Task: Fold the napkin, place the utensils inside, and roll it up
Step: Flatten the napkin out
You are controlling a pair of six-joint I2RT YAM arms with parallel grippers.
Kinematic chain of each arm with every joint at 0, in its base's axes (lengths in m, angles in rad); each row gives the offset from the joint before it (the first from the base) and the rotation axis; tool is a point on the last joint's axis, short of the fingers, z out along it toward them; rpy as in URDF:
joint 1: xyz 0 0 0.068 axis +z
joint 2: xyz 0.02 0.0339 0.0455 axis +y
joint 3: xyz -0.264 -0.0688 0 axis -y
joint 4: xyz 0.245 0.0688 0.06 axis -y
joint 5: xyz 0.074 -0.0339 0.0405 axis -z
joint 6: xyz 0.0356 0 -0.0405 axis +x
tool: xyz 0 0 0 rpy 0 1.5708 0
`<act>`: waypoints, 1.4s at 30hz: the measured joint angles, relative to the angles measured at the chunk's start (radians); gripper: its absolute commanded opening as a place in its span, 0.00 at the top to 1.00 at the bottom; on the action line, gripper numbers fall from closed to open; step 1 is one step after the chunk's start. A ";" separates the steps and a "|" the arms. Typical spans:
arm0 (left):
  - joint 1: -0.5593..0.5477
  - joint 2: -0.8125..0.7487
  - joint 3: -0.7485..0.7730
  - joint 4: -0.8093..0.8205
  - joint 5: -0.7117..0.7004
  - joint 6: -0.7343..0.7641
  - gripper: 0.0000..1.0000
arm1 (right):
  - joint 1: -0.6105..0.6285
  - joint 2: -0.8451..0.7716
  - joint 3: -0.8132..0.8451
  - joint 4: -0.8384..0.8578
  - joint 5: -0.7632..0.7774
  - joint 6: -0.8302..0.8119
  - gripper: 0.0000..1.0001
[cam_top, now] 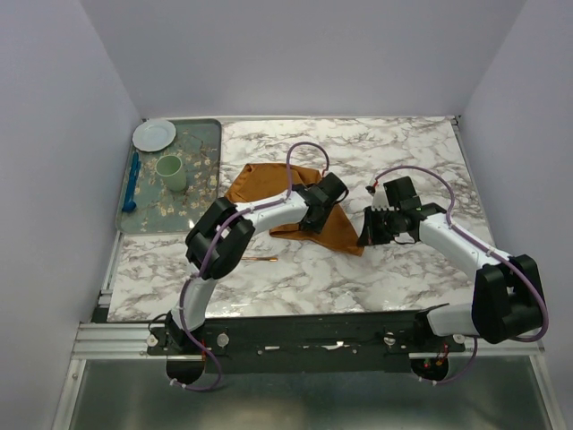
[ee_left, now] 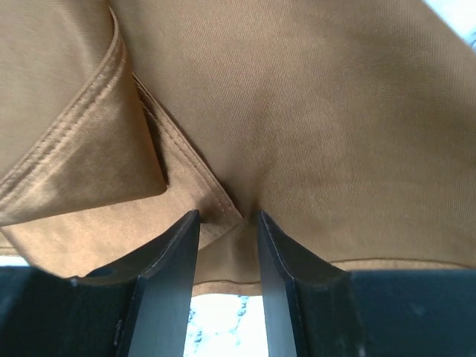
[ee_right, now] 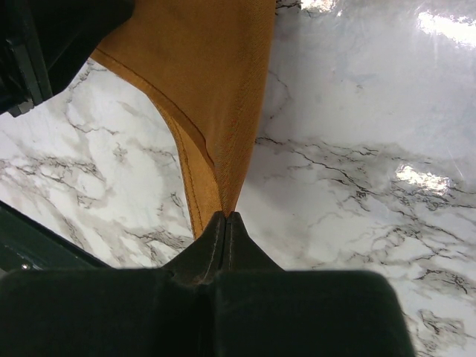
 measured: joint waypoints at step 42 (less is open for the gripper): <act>0.525 -0.409 0.319 0.176 0.406 -0.260 1.00 | 0.011 0.000 0.595 -0.272 0.134 -0.136 0.99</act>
